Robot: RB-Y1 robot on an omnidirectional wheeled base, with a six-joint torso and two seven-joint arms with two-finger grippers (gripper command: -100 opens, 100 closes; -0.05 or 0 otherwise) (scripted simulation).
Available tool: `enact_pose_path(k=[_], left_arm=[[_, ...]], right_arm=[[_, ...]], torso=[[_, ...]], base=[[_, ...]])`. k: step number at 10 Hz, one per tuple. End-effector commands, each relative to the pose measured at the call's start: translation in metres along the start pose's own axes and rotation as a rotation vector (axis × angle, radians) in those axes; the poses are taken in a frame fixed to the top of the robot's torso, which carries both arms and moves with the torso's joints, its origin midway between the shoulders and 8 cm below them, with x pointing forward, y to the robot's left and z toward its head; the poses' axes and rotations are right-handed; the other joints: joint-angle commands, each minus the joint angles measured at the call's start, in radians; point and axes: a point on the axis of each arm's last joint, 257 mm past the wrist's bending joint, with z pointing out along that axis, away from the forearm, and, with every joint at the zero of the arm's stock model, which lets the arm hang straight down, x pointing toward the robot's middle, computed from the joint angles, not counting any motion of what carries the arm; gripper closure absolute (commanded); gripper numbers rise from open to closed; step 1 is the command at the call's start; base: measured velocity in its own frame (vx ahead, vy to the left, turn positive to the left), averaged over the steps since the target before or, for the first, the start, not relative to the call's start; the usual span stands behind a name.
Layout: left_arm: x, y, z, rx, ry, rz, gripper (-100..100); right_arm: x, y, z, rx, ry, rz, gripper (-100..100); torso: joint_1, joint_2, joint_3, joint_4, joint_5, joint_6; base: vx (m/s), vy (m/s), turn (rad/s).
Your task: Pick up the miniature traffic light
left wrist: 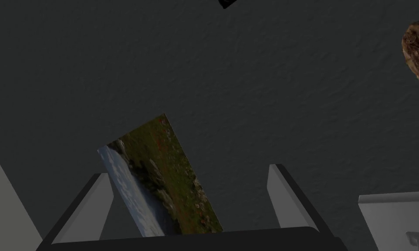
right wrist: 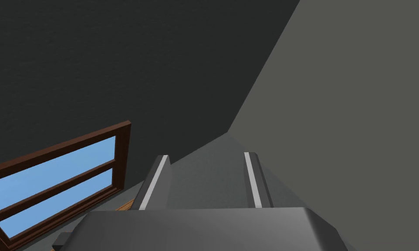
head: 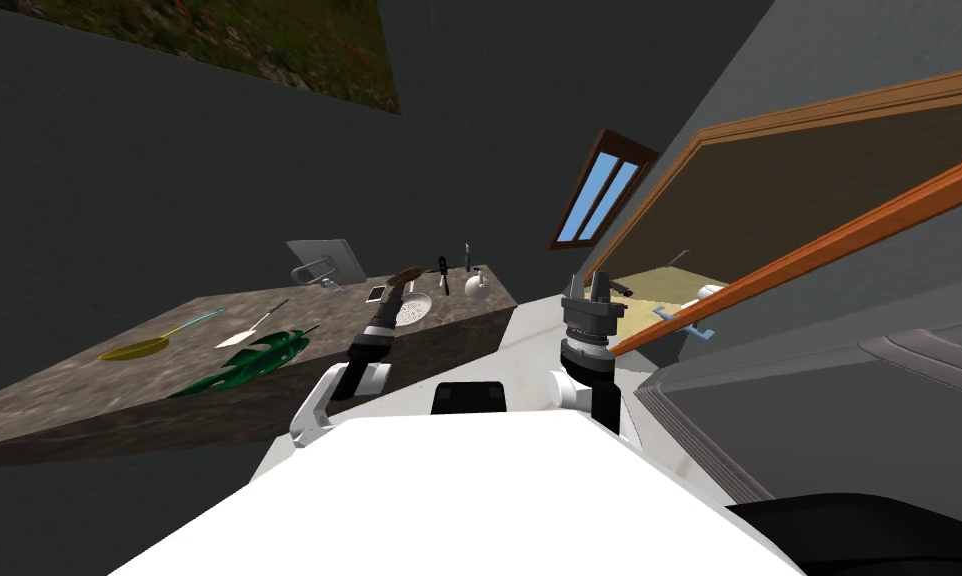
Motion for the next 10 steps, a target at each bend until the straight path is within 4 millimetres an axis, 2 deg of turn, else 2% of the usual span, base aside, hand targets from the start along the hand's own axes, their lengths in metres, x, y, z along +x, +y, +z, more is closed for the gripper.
enact_pose_path(k=[1,6,10], left_arm=[[0.005,0.018,-0.001,-0.039,0.025,0.062,-100],[0.014,0.074,0.001,-0.147,0.099,0.264,-100],[0.011,0.119,-0.002,-0.223,0.154,0.427,-100]], right_arm=[[0.0,0.0,0.0,0.0,0.0,0.0,0],[0.0,0.0,0.0,0.0,0.0,0.0,0],[0.0,0.0,0.0,0.0,0.0,0.0,0]], torso=[[0.0,0.0,0.0,0.0,0.0,0.0],[-0.002,-0.003,-0.002,-0.001,0.0,0.0],[-0.003,-0.007,-0.004,-0.002,-0.001,0.0]], base=[[-0.035,-0.062,-0.095],[0.002,-0.085,-0.101],[0.062,-0.109,-0.048]])
